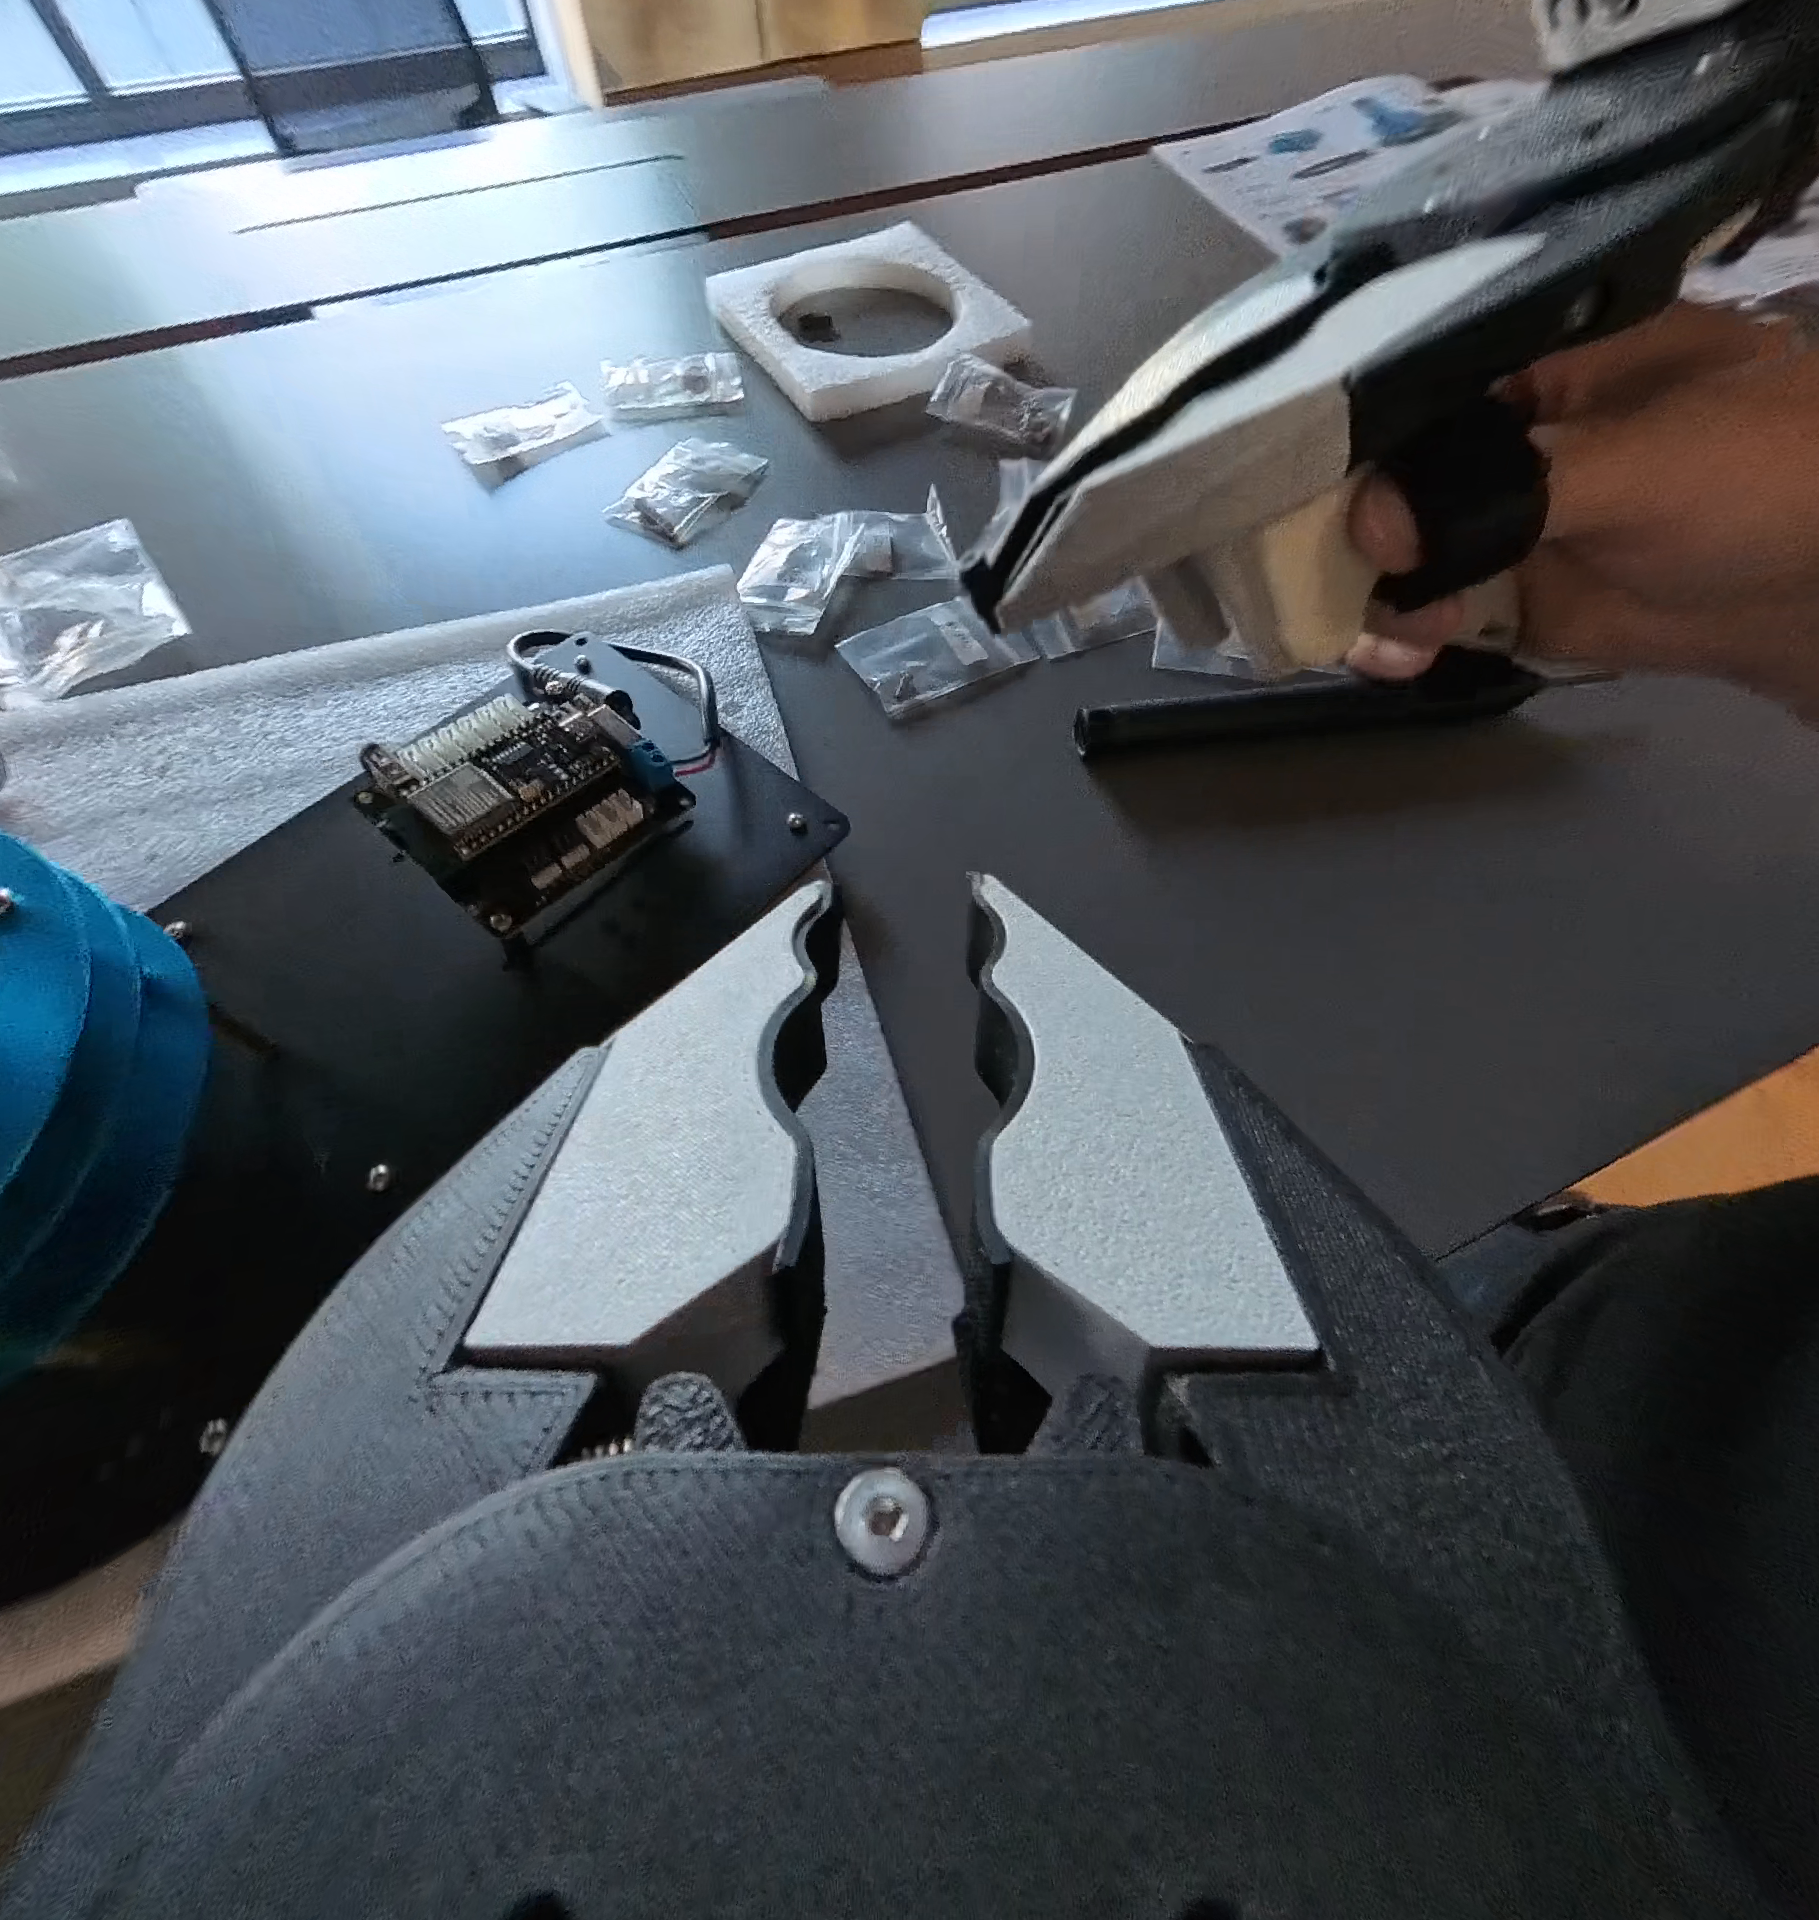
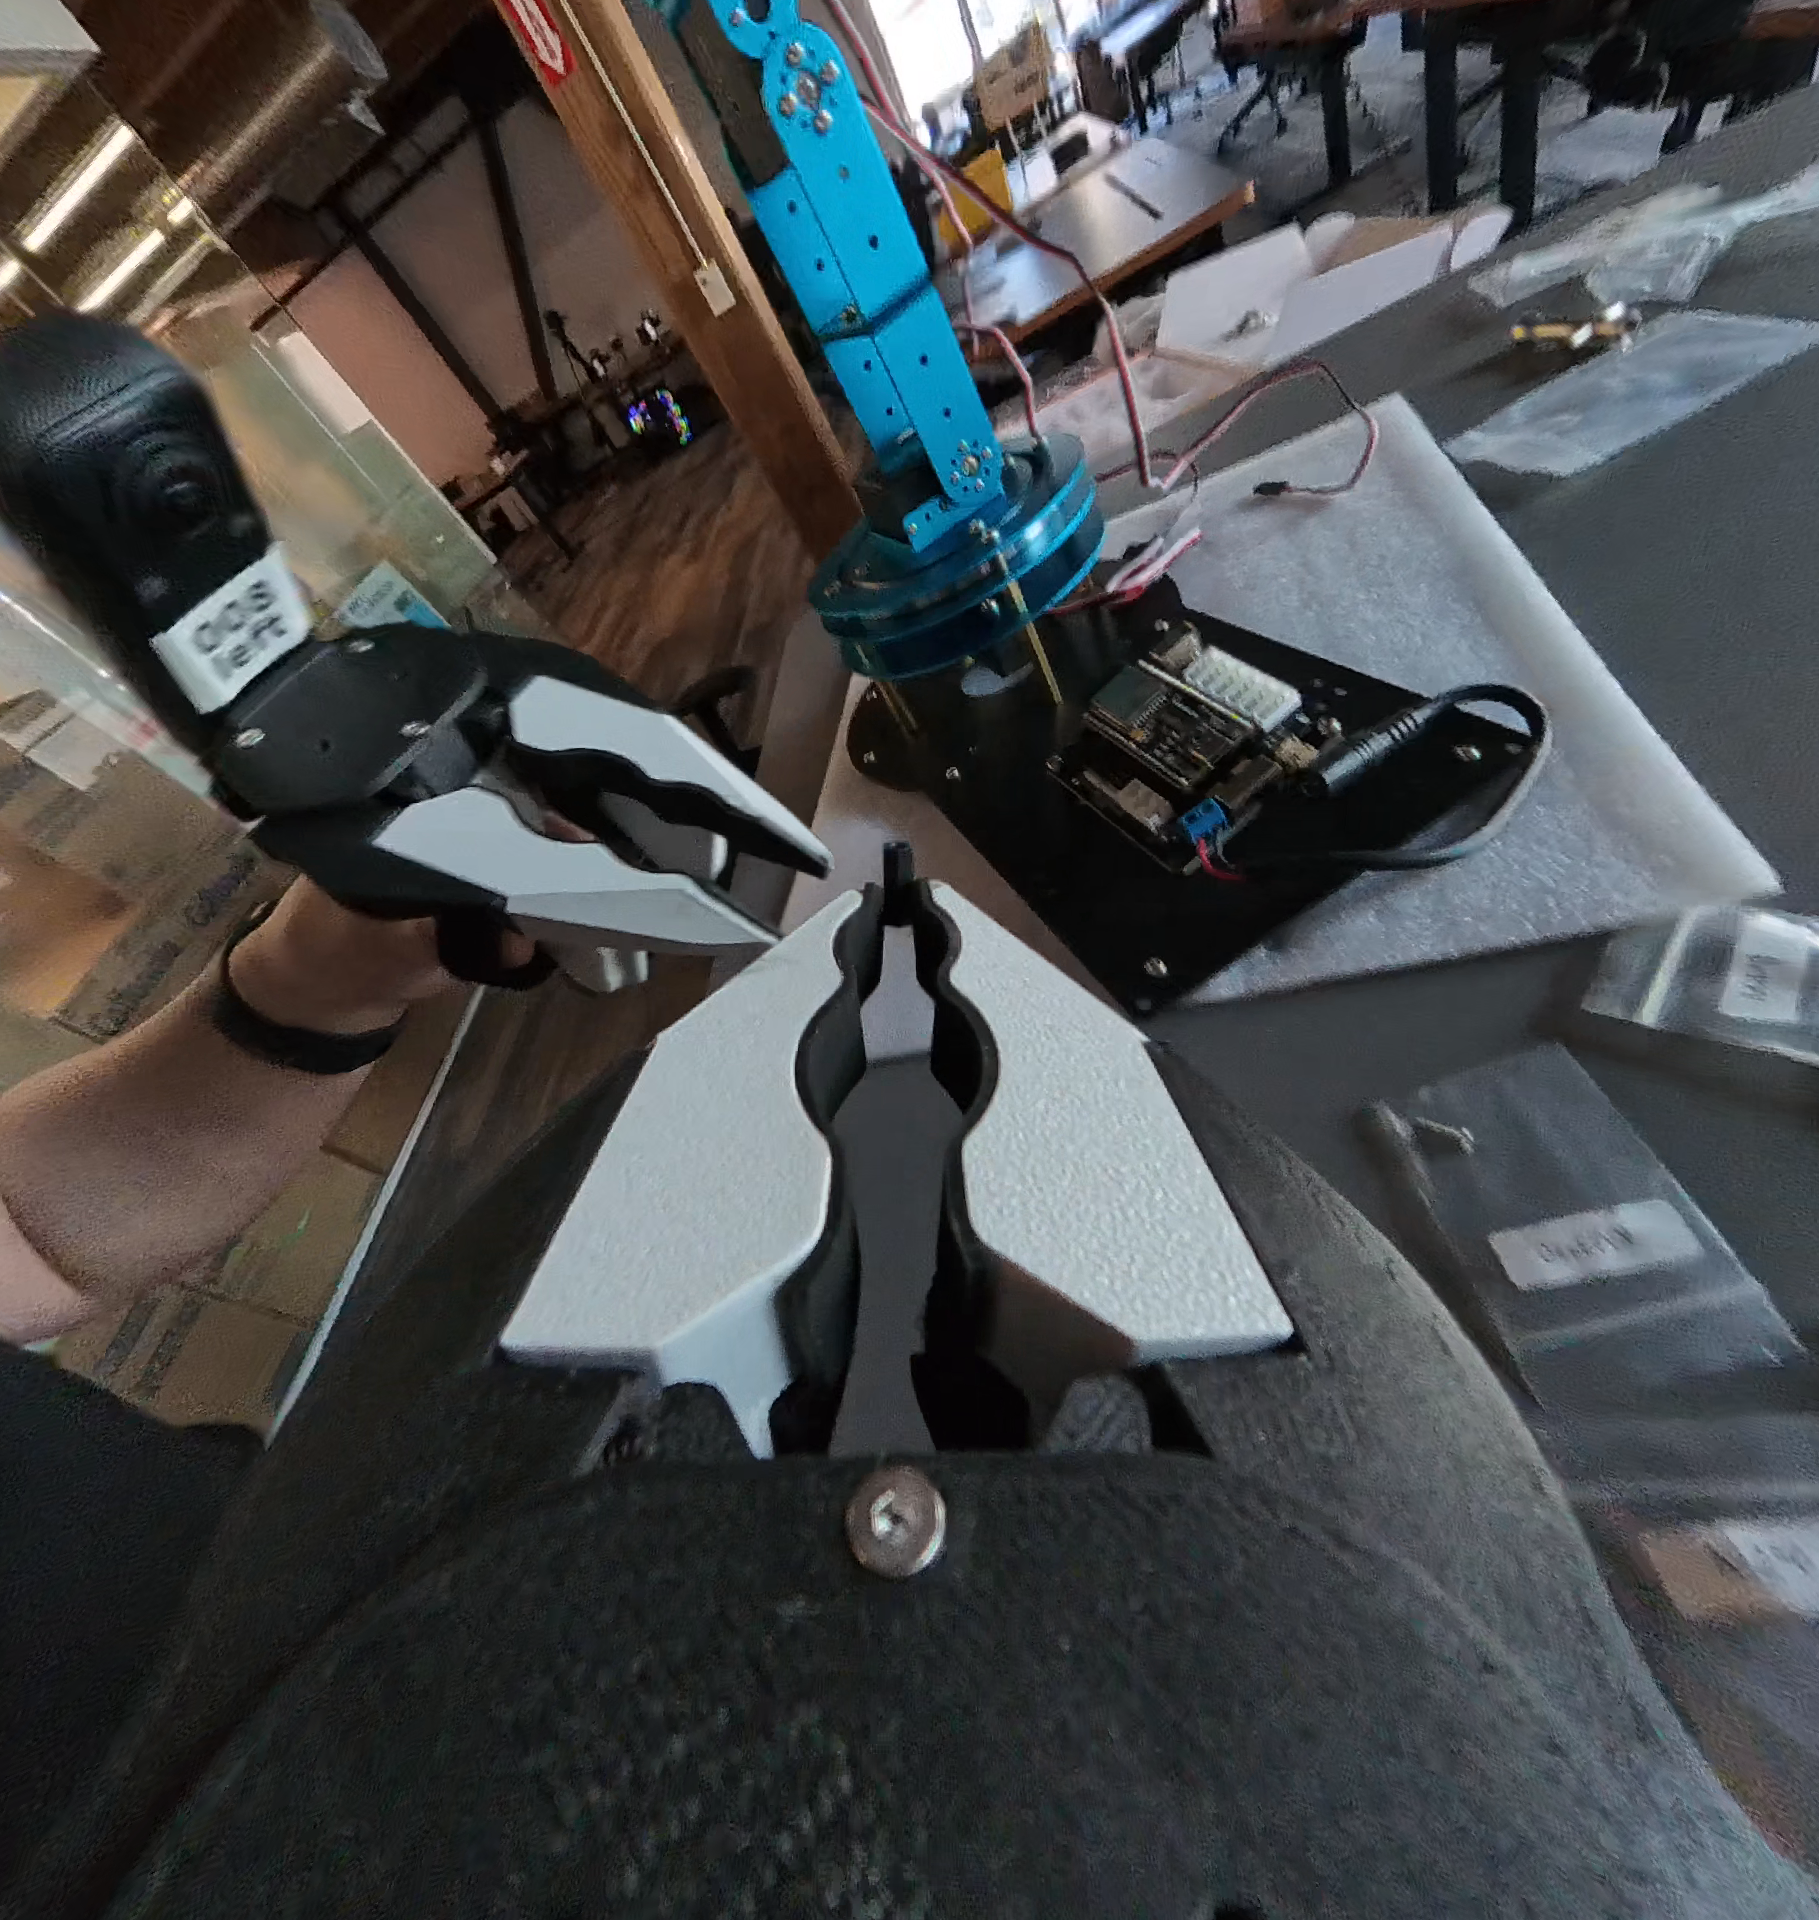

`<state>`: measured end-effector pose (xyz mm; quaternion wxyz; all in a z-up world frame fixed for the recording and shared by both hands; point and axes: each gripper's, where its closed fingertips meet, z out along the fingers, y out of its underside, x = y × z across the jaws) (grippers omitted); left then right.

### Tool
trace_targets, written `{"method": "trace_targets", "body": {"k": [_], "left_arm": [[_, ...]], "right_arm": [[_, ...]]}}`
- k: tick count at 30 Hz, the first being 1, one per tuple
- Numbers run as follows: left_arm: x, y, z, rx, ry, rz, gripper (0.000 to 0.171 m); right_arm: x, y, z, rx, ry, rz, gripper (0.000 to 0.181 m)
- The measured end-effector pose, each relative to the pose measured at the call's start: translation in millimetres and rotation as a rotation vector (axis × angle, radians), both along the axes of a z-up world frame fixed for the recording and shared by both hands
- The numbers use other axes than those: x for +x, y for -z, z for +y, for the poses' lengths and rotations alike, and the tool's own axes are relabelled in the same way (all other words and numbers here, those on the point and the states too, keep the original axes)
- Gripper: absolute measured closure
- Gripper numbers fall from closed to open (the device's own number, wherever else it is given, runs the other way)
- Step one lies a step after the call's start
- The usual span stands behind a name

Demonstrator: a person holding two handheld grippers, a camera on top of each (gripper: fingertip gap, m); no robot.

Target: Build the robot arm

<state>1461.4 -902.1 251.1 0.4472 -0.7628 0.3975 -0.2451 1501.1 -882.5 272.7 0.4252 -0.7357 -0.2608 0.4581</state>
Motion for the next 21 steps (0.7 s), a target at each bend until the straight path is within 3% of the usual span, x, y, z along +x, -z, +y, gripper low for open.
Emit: {"method": "trace_targets", "body": {"k": [6, 9, 15, 21], "left_arm": [[-12.1, -20.8, 13.7, -0.17, 0.149, -0.237, 0.161], [-17.7, -14.4, 24.2, -0.156, 0.168, -0.246, 0.159], [-3.5, -4.5, 21.8, -0.267, 0.238, -0.311, 0.157], [4.9, 9.0, 23.3, -0.244, 0.269, -0.218, 0.167]], "right_arm": [[-30.7, 7.9, 9.8, 0.264, 0.141, -0.133, 0.177], [-41.5, 21.8, 16.2, 0.305, 0.191, -0.211, 0.177], [-52.8, 28.9, 11.8, 0.42, 0.249, -0.332, 0.177], [-46.4, 38.6, 9.4, 0.43, 0.27, -0.402, 0.177]]}}
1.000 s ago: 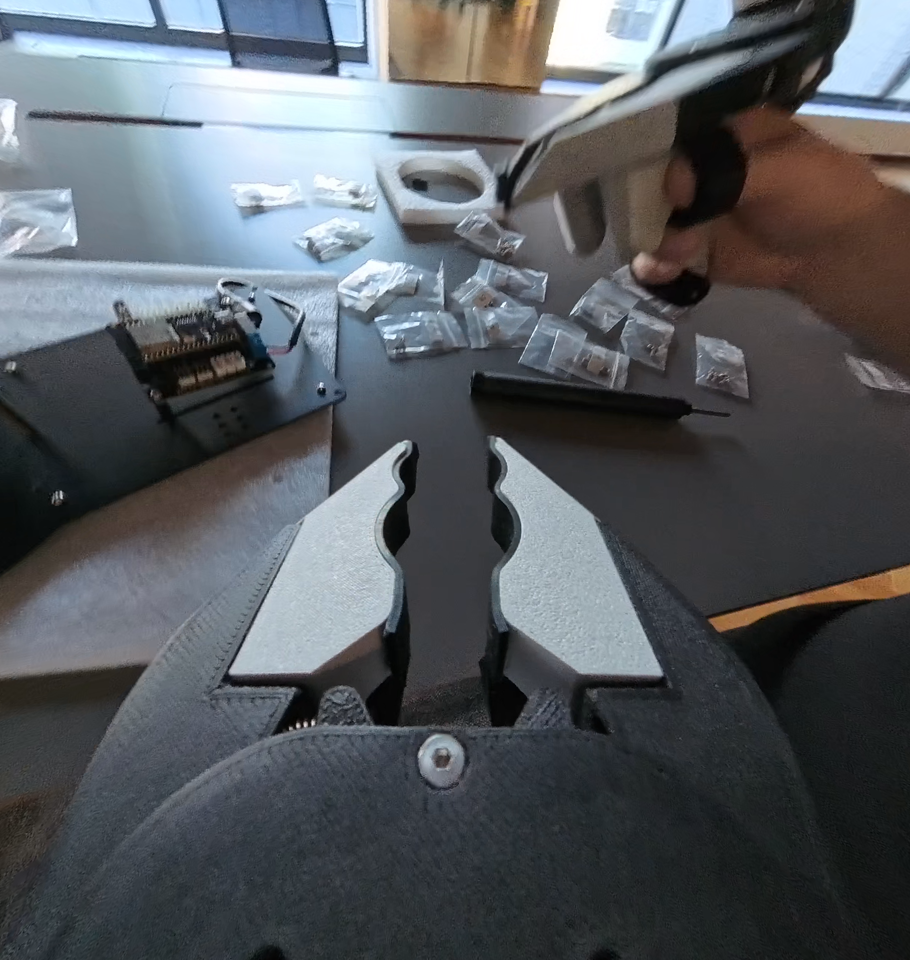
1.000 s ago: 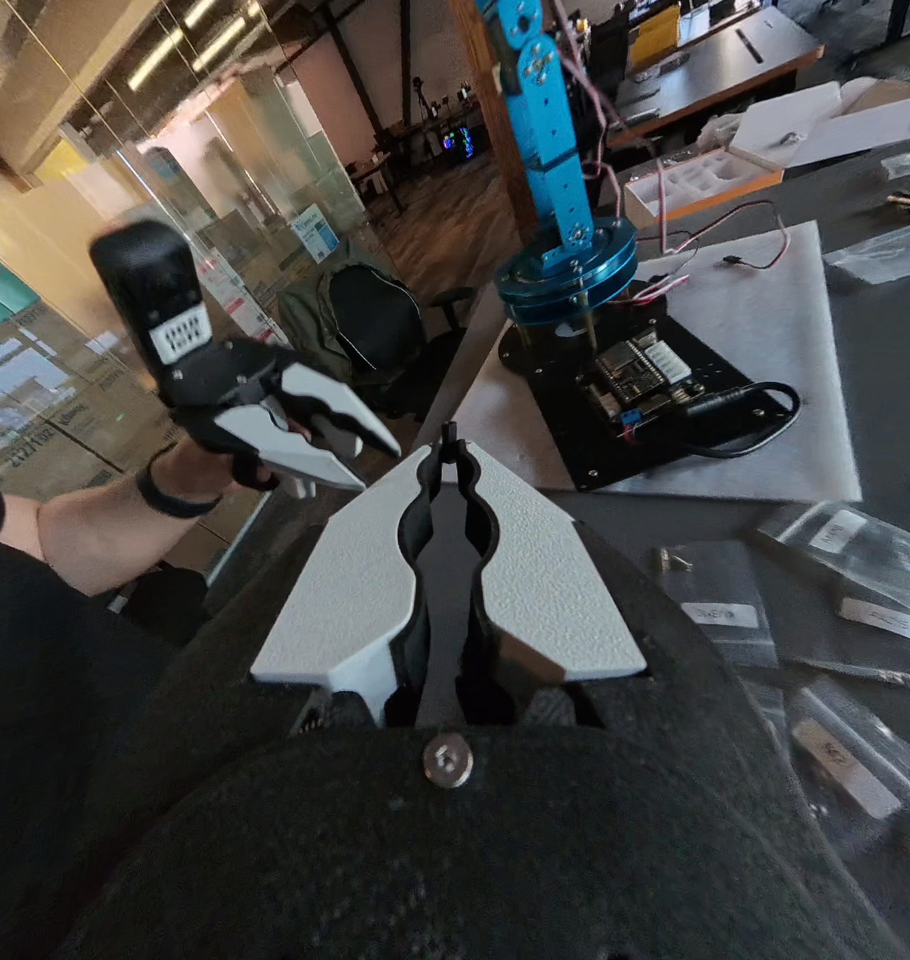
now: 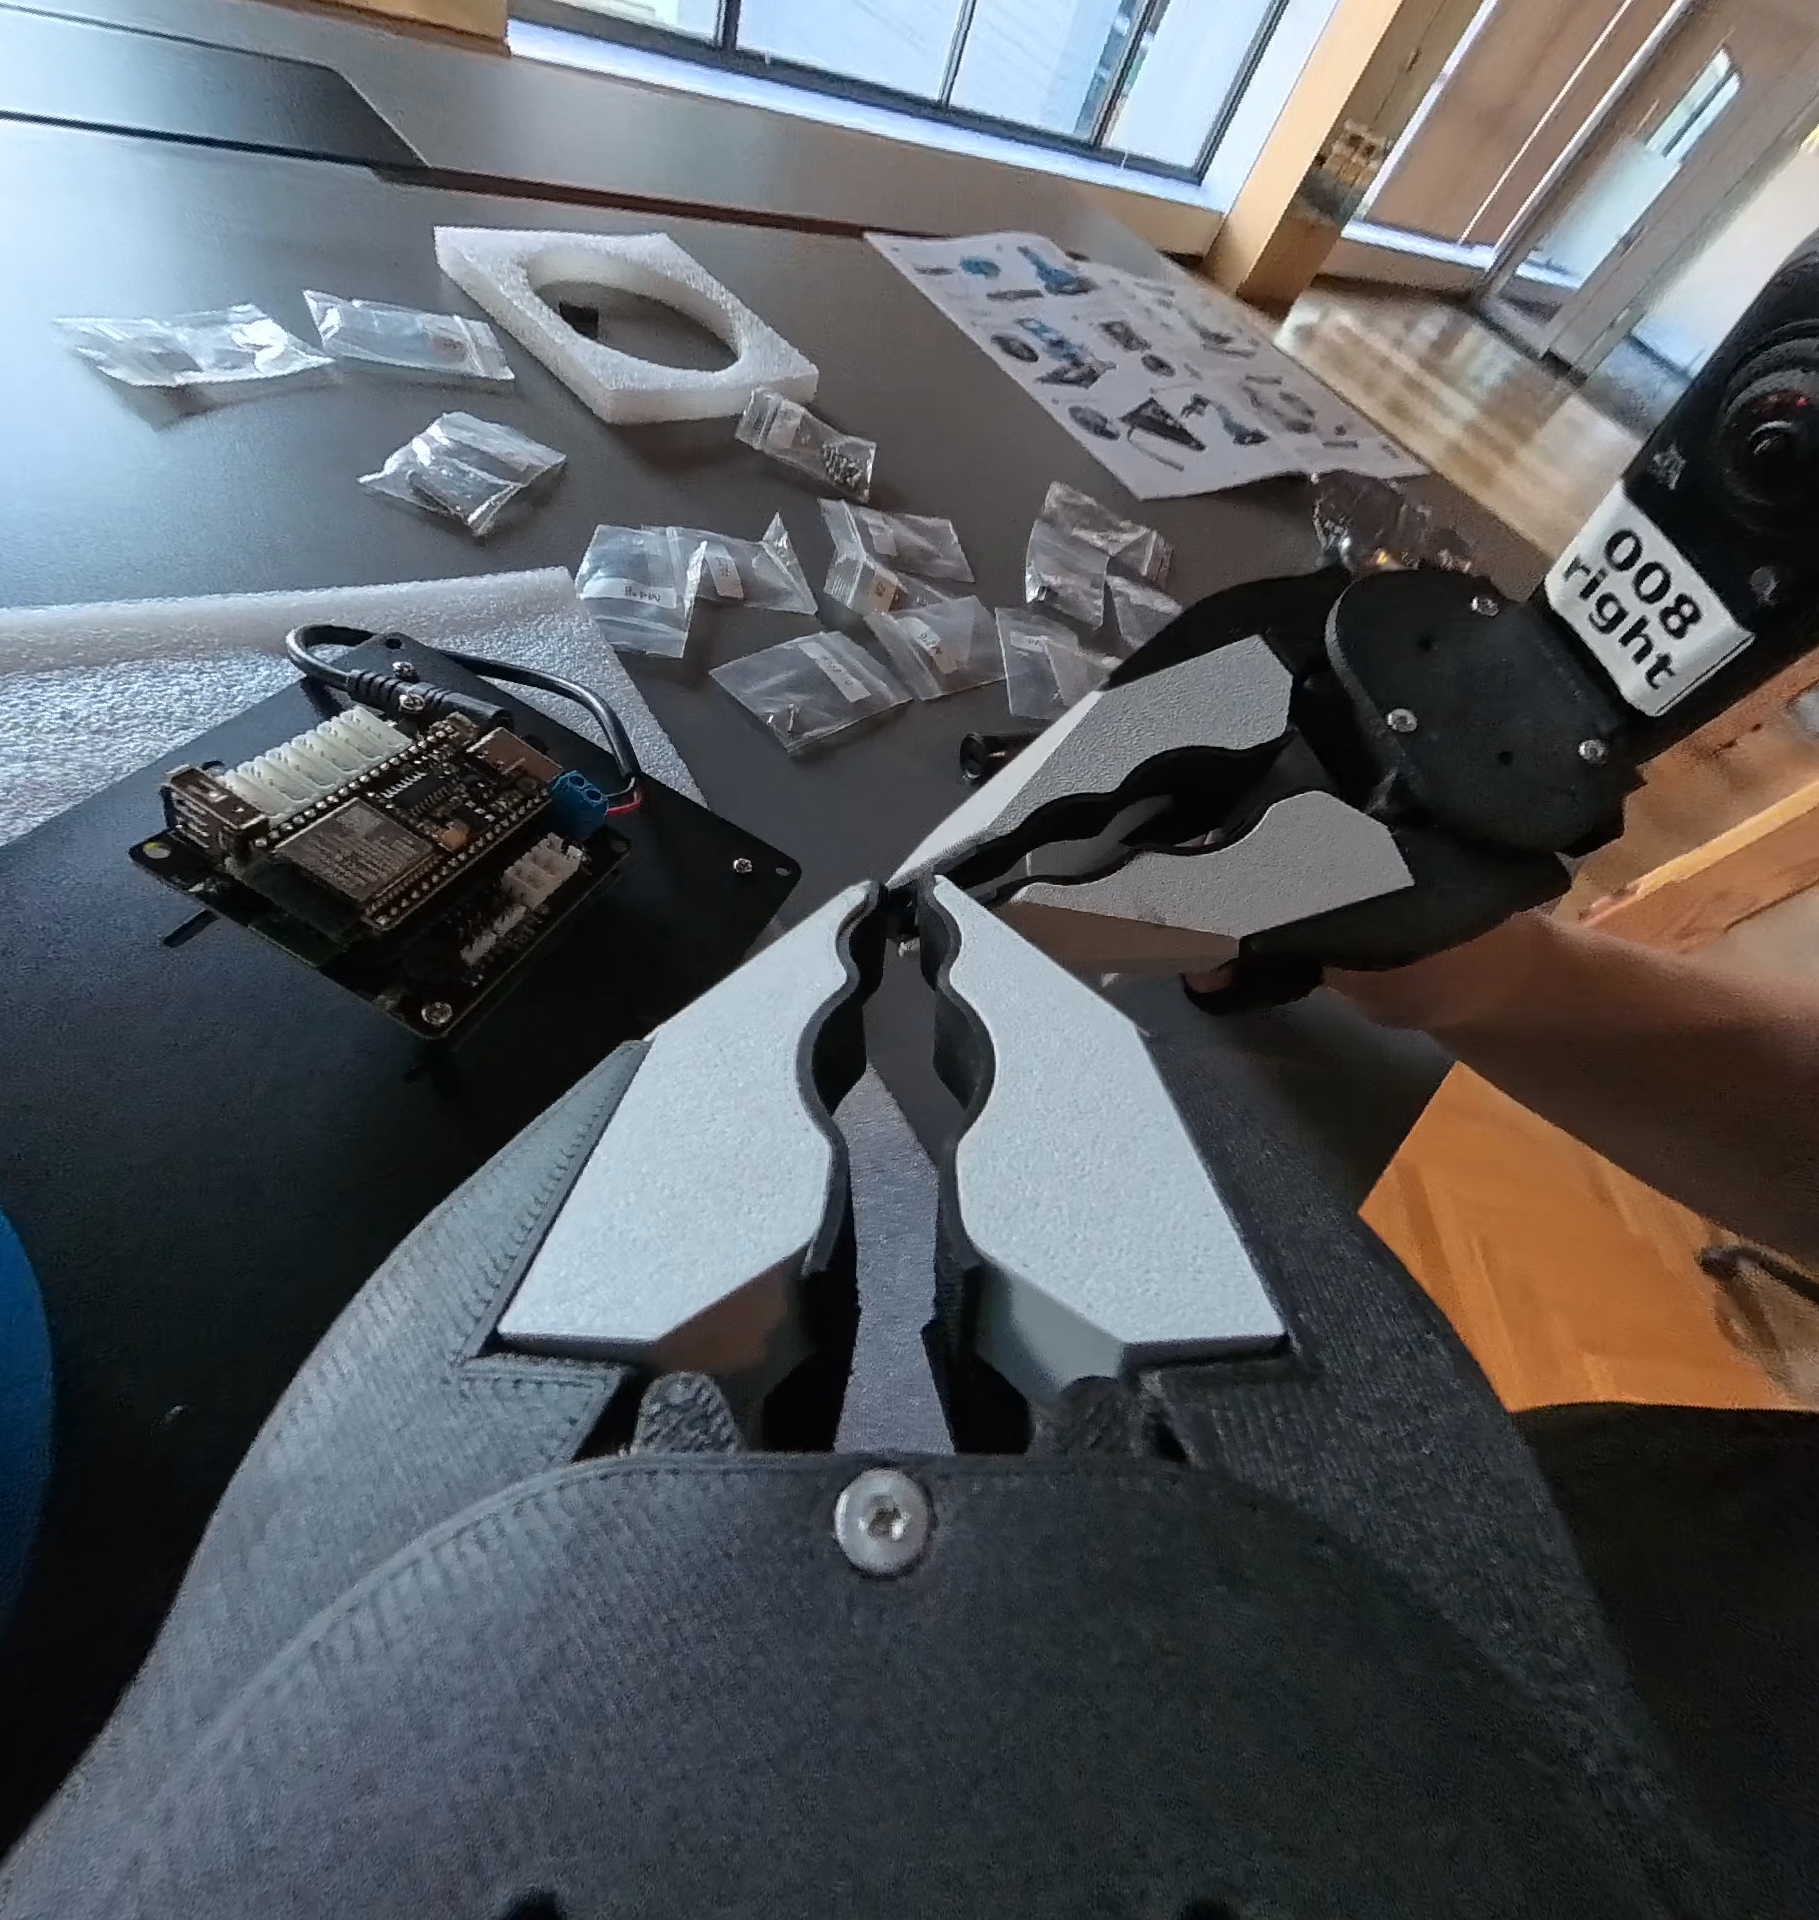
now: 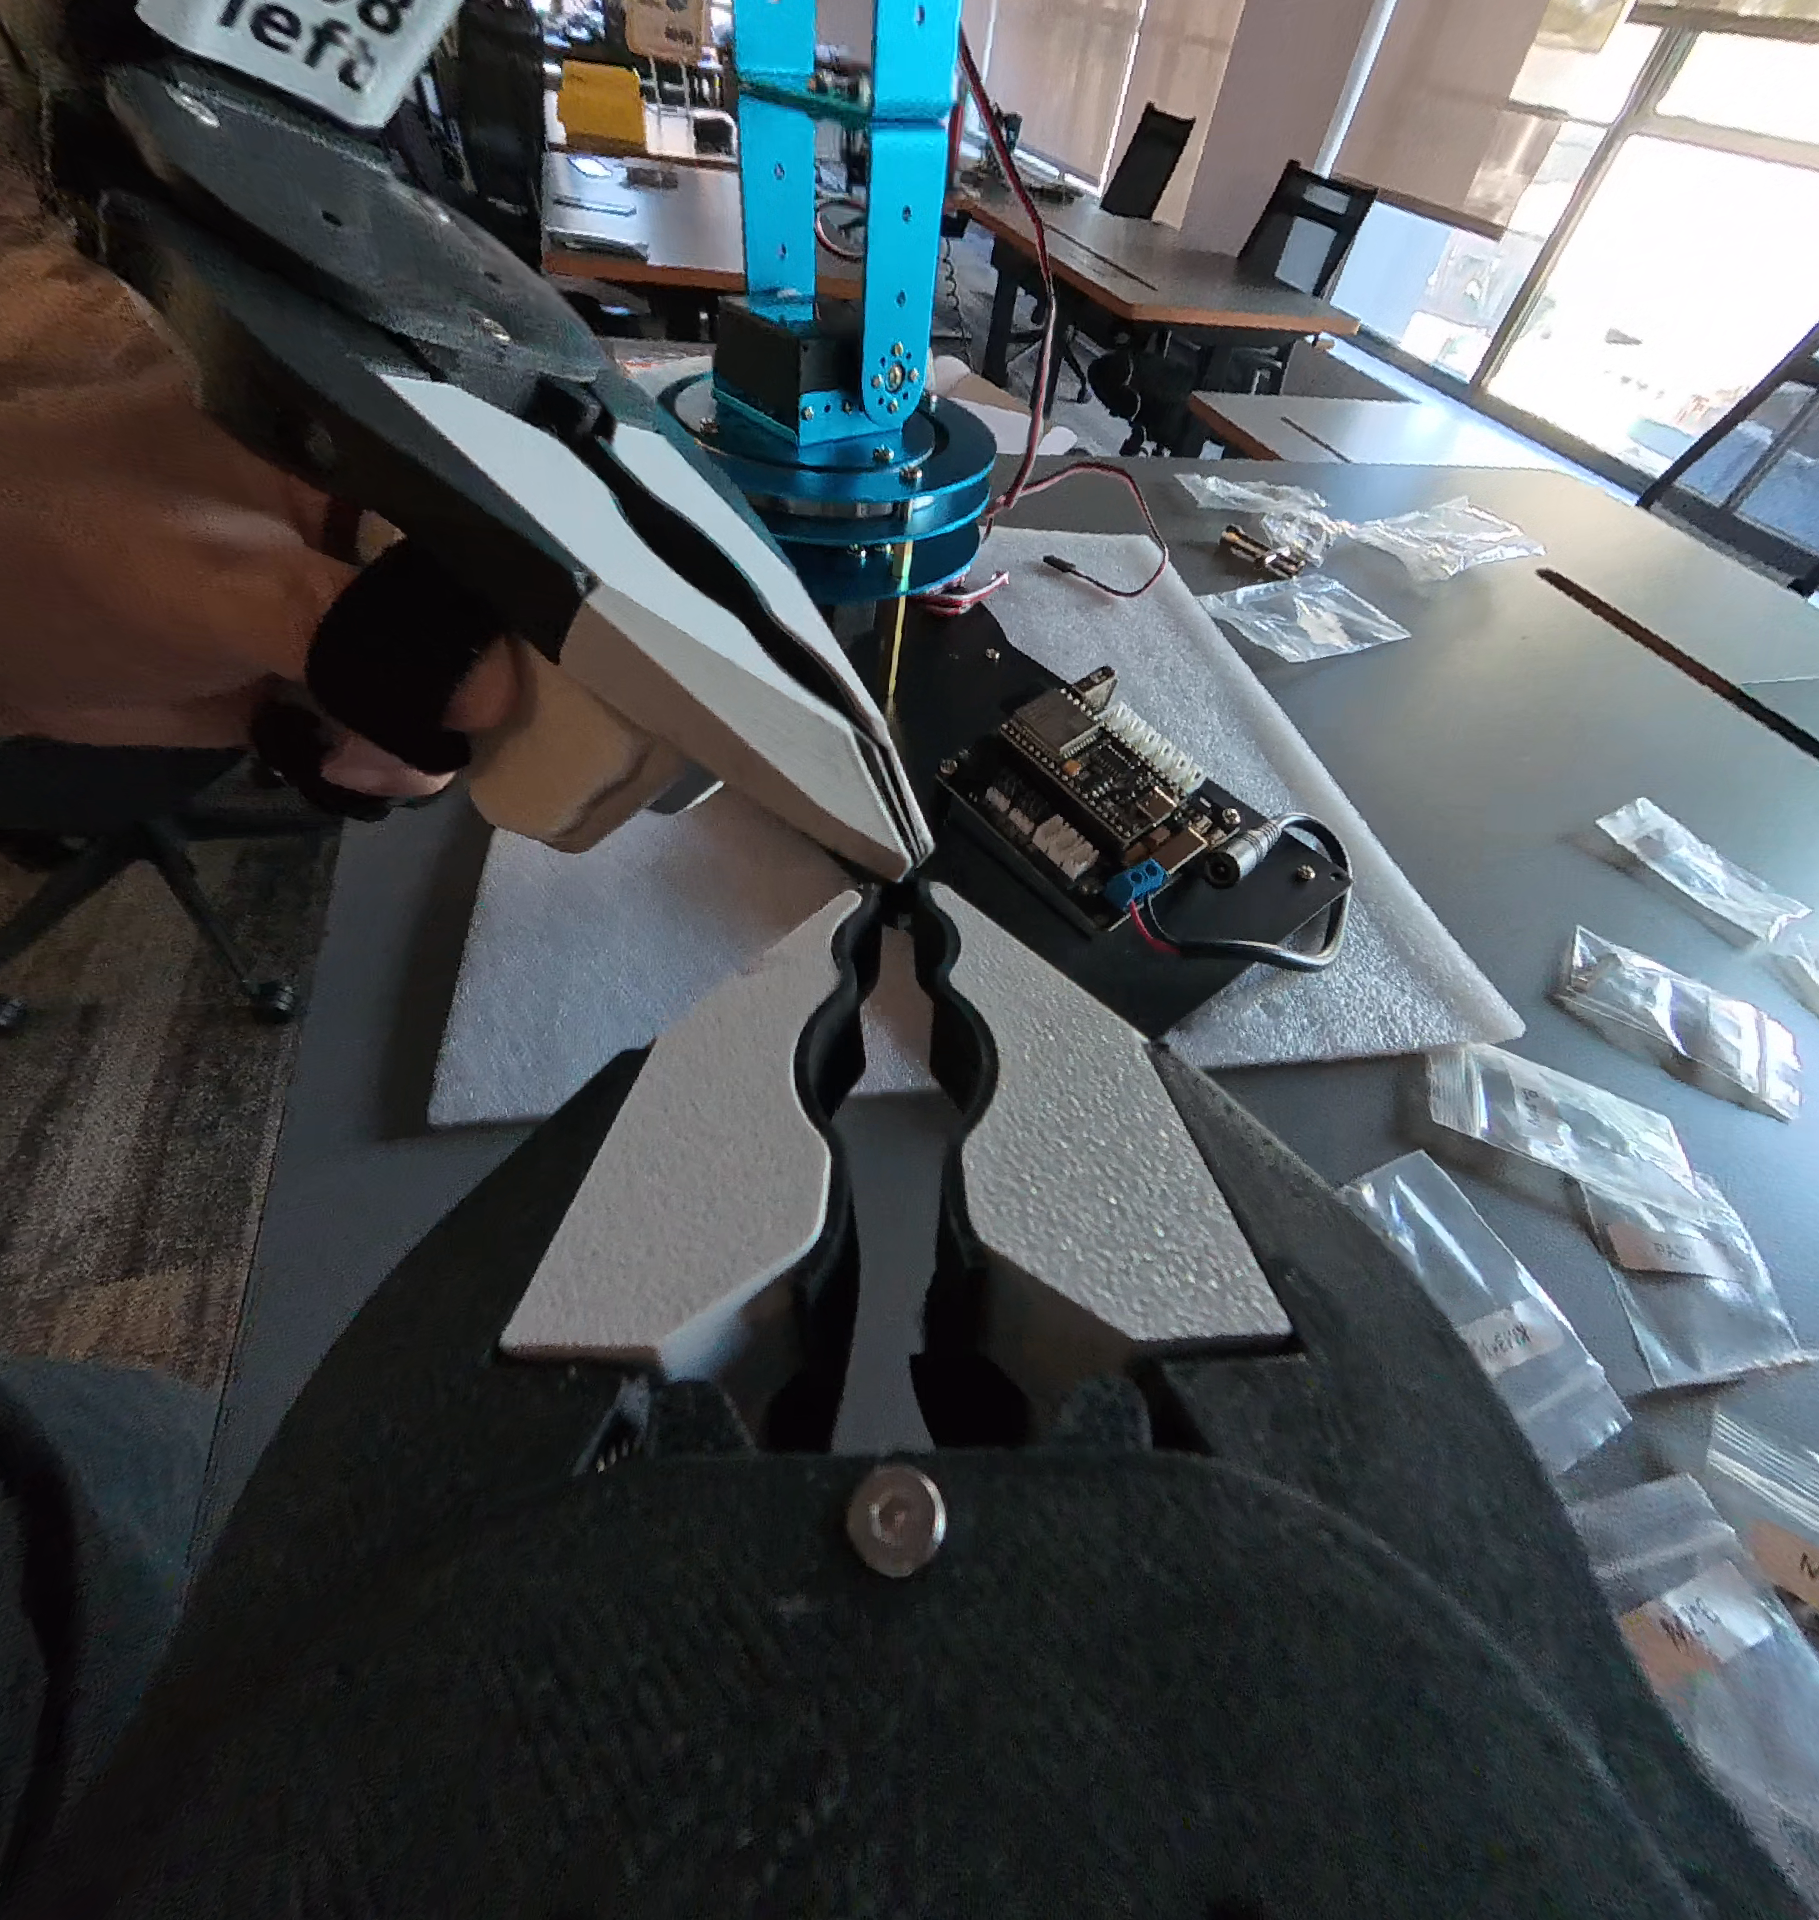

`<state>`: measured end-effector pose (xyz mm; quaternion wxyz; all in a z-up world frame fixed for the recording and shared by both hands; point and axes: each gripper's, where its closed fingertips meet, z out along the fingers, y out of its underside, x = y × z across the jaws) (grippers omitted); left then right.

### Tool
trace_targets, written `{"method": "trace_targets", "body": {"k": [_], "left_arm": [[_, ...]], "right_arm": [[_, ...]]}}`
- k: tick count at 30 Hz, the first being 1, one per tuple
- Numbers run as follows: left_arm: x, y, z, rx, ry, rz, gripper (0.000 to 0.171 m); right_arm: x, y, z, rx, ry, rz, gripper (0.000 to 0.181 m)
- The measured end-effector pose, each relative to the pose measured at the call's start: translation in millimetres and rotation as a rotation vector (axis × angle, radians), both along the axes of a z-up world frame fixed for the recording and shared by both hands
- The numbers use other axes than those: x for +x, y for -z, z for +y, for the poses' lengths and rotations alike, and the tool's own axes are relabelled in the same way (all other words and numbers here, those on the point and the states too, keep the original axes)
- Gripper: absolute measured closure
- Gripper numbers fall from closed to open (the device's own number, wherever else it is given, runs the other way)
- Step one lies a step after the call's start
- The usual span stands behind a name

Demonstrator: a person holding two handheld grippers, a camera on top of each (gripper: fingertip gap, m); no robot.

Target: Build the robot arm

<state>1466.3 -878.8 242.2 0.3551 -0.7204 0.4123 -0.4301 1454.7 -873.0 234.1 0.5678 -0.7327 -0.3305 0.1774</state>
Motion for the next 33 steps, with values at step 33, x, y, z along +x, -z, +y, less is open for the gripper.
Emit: {"method": "trace_targets", "body": {"k": [33], "left_arm": [[2.2, 13.5, 19.0, 0.134, -0.075, 0.247, 0.168]], "right_arm": [[2.3, 14.5, 16.2, -0.141, -0.055, -0.08, 0.177]]}}
